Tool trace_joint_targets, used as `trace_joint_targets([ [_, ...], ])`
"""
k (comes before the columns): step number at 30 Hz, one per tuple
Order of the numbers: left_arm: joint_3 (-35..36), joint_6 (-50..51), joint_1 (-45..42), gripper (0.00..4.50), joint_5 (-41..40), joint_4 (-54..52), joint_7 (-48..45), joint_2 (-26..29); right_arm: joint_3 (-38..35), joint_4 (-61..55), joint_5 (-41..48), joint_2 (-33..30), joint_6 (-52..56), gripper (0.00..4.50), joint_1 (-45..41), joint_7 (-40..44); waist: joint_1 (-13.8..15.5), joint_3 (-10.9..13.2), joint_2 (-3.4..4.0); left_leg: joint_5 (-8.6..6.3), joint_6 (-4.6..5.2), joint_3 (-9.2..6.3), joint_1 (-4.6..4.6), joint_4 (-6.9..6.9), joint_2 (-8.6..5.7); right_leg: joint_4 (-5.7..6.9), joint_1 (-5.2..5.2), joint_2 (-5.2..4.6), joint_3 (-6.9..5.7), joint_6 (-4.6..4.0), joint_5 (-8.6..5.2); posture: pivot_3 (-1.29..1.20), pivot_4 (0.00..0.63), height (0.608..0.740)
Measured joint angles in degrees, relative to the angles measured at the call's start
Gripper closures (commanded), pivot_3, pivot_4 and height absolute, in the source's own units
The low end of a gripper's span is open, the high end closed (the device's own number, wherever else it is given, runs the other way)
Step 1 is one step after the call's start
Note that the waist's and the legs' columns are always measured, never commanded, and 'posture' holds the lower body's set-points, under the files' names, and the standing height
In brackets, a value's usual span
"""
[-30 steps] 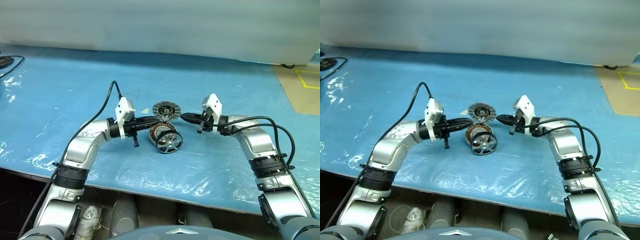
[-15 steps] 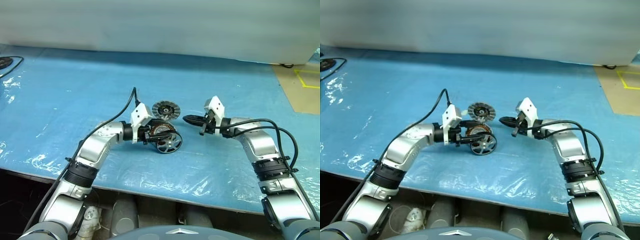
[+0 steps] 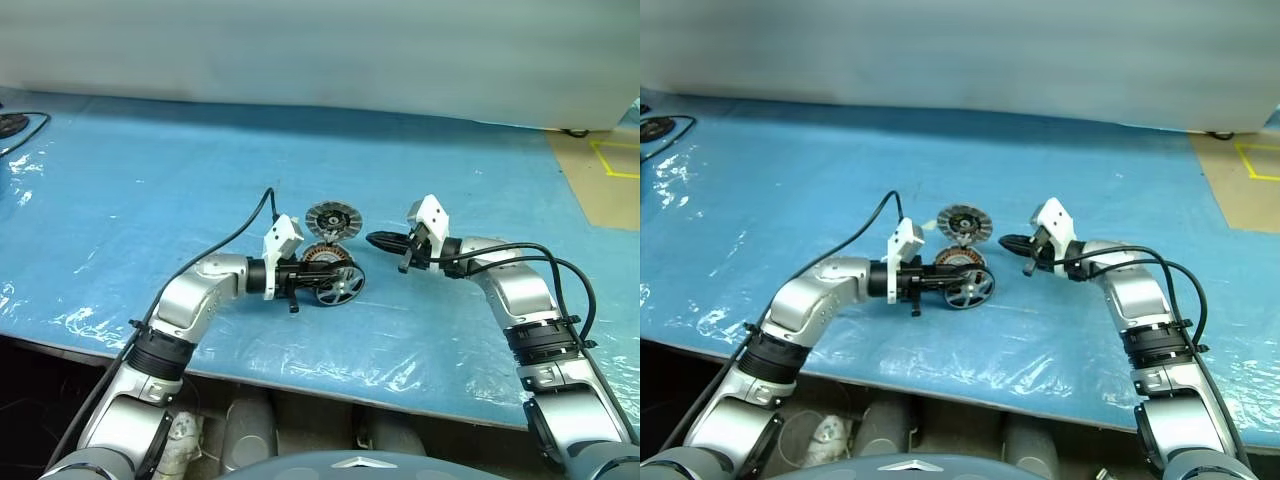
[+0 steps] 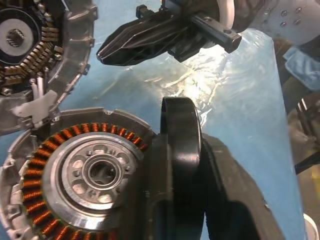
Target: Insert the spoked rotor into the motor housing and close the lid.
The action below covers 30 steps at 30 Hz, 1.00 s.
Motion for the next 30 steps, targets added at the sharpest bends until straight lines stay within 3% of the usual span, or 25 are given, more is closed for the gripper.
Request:
trace_joint_targets([
  [7, 5.43, 3.73, 0.91, 4.08, -5.29, -0.17, 3.01, -2.19, 0.06, 1.59, -0.58, 0.25, -0.69, 4.5, -1.25, 0.13, -0.11, 0.0, 0.0, 0.0, 0.0, 0.01, -0.02, 0.0, 0.0, -0.01, -0.02, 0.02, 0.0, 0.0, 0.0, 0.0, 0.15, 0.74],
  [12, 16.15, 10.87, 1.22, 4.08, -17.83, -2.41, 8.56, -6.91, 0.05, 3.2, -0.88, 0.3, -2.17, 4.5, -2.29, 0.39, -0.04, 0.0, 0.0, 0.0, 0.0, 0.01, -0.03, -0.01, -0.01, -0.03, -0.02, 0.01, 0.0, 0.0, 0.0, 0.0, 0.15, 0.74],
  [17, 22.6, 13.43, 1.22, 4.08, -24.19, -2.54, 14.88, -9.83, 0.43, 3.95, -1.34, 1.29, -2.71, 4.5, -2.25, 0.32, -0.06, 0.01, -0.01, -0.07, 0.12, 0.01, -0.04, -0.01, -0.01, -0.05, -0.02, 0.02, 0.0, 0.0, 0.0, 0.0, 0.15, 0.74],
  [30, 22.52, 17.1, 2.77, 4.08, -25.91, -0.29, 20.28, -11.04, 1.24, 4.04, -3.4, 1.67, -3.84, 4.5, -2.13, 0.24, -0.04, 0.02, -0.02, -0.07, 0.12, 0.0, -0.04, -0.02, 0.0, -0.08, -0.01, 0.03, 0.0, 0.0, 0.0, 0.0, 0.15, 0.74],
])
